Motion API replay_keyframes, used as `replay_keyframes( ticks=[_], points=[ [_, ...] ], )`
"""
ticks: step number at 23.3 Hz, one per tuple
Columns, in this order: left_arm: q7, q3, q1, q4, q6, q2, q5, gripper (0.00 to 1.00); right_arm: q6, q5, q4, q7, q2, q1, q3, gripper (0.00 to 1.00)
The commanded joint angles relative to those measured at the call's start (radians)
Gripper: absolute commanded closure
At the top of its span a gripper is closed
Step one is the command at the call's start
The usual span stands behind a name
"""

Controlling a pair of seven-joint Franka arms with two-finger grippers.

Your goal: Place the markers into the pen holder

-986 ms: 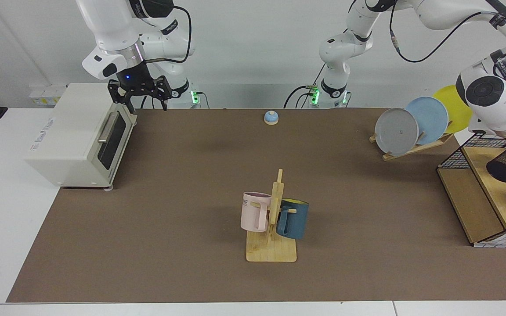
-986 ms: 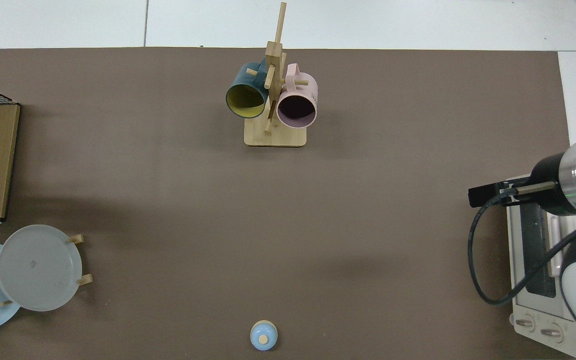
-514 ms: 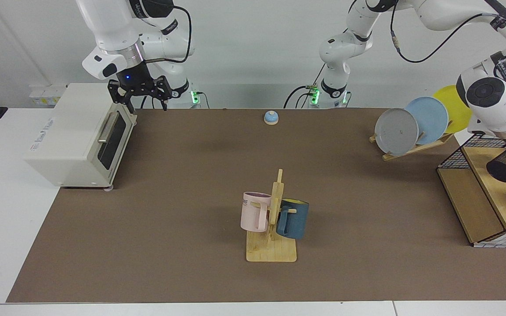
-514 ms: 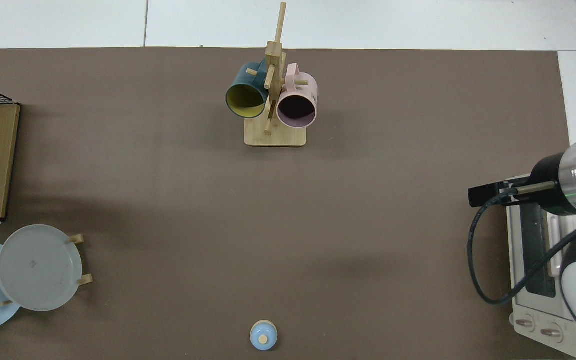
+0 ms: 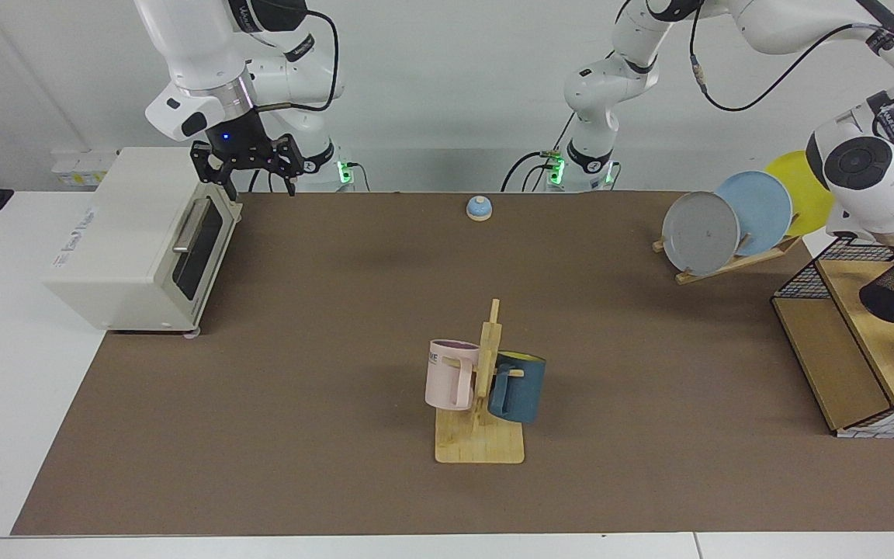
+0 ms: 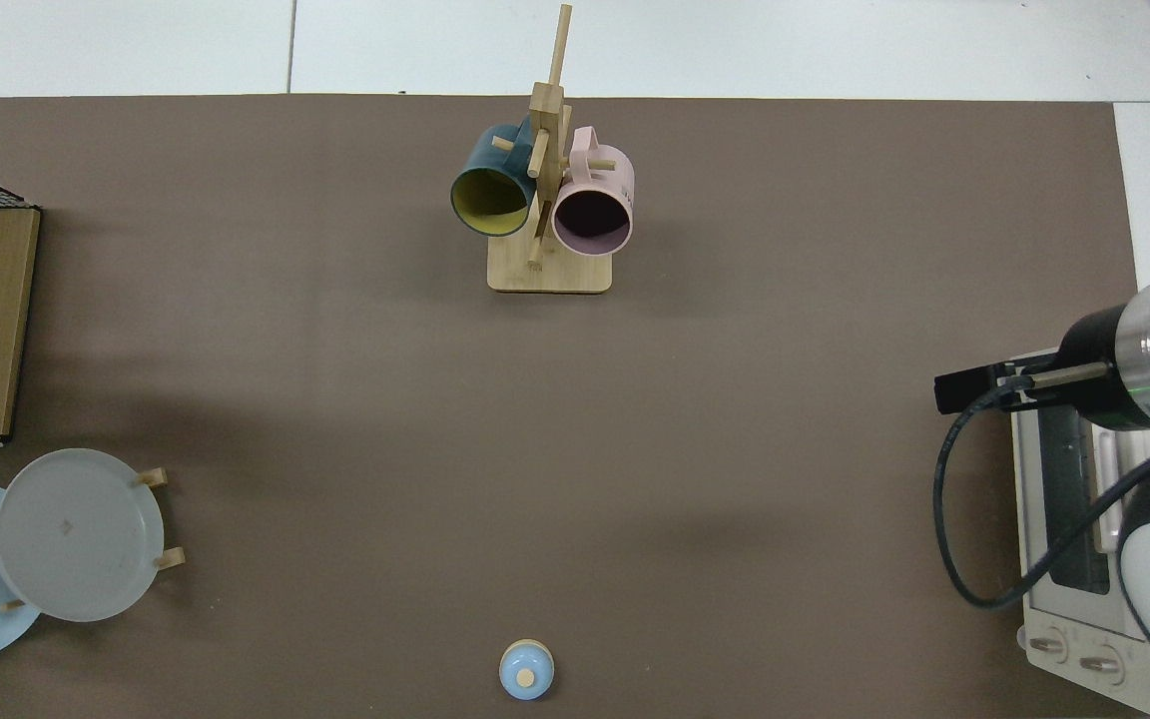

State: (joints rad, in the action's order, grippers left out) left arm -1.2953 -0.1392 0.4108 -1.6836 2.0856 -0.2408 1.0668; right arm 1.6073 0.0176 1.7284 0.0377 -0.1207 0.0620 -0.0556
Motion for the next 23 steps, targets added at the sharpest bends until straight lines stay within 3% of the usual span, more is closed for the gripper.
replay_keyframes(
  ticks=[1,2,5,13,23],
  points=[
    [-0.006,-0.007,0.007,-0.004,0.014,0.012,-0.018,0.14,0.02,0.007,0.025,0.019,-0.02,-0.005,-0.007,0.01],
    [-0.007,-0.008,0.006,0.004,0.011,0.012,-0.018,0.05,0.02,0.007,0.025,0.019,-0.019,-0.005,-0.007,0.01],
    [-0.041,-0.014,0.005,0.025,0.002,0.017,-0.025,0.0,0.02,0.007,0.025,0.019,-0.02,-0.005,-0.007,0.01],
    [-0.082,-0.026,-0.001,0.104,-0.07,0.041,-0.139,0.0,0.02,0.007,0.025,0.019,-0.02,-0.005,-0.007,0.01],
    [-0.073,-0.102,-0.01,0.157,-0.199,0.12,-0.336,0.0,0.02,0.007,0.025,0.008,-0.02,-0.005,-0.007,0.01]
  ],
)
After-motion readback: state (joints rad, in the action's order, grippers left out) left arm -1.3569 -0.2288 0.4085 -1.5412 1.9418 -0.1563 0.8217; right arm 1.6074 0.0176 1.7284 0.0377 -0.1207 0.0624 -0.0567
